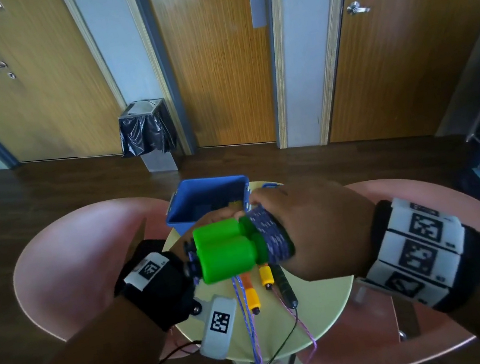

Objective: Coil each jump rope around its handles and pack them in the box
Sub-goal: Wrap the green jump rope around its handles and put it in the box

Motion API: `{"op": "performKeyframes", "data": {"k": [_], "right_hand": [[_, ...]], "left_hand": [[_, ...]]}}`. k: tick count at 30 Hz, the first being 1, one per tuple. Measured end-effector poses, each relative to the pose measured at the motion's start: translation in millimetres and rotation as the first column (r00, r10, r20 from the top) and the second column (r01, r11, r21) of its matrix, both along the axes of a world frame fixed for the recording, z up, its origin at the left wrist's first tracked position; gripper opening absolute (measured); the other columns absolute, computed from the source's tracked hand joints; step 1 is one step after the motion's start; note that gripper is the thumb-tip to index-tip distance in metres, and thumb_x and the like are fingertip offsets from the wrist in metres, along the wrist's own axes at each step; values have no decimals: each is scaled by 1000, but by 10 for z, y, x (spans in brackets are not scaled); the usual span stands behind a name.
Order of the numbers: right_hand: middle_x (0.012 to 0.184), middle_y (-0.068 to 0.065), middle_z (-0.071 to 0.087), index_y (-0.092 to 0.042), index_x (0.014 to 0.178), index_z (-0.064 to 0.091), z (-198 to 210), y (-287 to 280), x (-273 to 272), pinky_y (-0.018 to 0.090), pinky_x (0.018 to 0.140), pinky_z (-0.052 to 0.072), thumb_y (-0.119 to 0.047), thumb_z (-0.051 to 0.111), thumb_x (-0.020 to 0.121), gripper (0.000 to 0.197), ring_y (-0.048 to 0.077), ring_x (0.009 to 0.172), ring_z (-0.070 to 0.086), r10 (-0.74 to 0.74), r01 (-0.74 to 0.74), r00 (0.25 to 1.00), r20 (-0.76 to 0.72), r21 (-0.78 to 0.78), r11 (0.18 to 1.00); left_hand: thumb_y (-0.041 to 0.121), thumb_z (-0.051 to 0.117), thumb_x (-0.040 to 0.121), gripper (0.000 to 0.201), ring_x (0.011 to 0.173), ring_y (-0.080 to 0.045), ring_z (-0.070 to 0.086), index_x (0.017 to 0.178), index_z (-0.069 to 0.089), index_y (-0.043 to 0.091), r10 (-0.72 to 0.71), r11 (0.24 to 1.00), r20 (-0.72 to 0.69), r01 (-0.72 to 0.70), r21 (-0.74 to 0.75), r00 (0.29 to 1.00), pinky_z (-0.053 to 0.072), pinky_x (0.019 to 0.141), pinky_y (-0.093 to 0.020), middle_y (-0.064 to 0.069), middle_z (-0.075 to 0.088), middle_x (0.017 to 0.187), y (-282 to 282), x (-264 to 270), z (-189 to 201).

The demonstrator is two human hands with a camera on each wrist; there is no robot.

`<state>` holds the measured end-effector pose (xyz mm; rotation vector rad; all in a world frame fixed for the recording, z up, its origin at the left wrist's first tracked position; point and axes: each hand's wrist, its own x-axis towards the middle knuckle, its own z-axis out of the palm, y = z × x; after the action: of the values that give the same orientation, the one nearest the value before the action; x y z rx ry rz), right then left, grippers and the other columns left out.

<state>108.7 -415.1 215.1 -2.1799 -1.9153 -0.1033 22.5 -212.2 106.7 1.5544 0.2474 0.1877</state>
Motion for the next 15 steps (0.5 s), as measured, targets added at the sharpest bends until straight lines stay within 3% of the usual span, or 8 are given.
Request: {"op": "performKeyframes", "data": {"k": [2,3,5,7,9,10,12,15], "right_hand": [[83,-8,62,-23,108,55,-12,26,-1,34,68,49,-41,63,72,41,20,73,62,-54,53,999,2,89,995],[85,-6,66,-24,113,56,-28,51,7,36,68,52,-42,61,71,46,22,75,65,-82,85,996,-23,132,988],[91,-10,68,-33,120,55,-46,95,29,36,71,55,-49,50,72,51,18,82,67,-125,150,982,-145,175,973],[80,-22,62,-39,104,55,-34,125,54,26,66,50,-51,44,72,35,2,74,61,-164,206,947,-277,130,970],[64,-28,57,-35,75,50,14,151,125,12,52,35,-36,55,76,6,-7,58,55,-210,283,885,-415,121,952],[56,-26,56,-31,66,46,38,167,165,12,47,33,-25,60,79,20,-7,51,52,-241,334,846,-476,119,935],[41,-11,48,-21,60,44,66,182,259,13,39,31,-12,60,83,30,2,38,43,-289,424,759,-583,106,899],[33,-5,33,-11,57,36,39,163,372,16,35,20,-8,60,81,34,11,32,28,-306,535,606,-734,92,840]], "left_hand": [[44,82,70,32,65,-12,59,81,64,20,140,983,2,-139,-121,990,50,65,-27,10,63,69,-81,-1,-133],[32,74,75,24,57,-9,50,73,54,18,142,976,2,-140,-164,990,46,58,-23,10,54,62,-202,-19,-103],[35,64,73,34,43,-6,28,60,35,22,17,977,9,-15,-213,1000,28,45,-18,10,32,51,-389,-13,-110],[41,54,86,43,43,-7,20,64,25,19,-47,973,57,58,-222,997,25,43,-17,7,23,53,-488,-43,-87],[40,41,95,40,44,-9,20,69,23,16,-56,971,40,63,-229,998,27,44,-18,4,22,56,-457,-93,-103],[39,39,96,38,44,-11,21,69,27,16,-48,974,28,53,-220,998,26,44,-19,2,22,57,-424,-117,-128],[39,38,97,38,43,-12,21,70,34,13,-68,981,27,72,-182,997,25,44,-21,-2,22,60,-400,-187,-141],[35,38,98,39,45,-12,20,73,37,4,-63,990,9,64,-123,998,25,46,-22,-4,21,61,-351,-249,-168]]}}
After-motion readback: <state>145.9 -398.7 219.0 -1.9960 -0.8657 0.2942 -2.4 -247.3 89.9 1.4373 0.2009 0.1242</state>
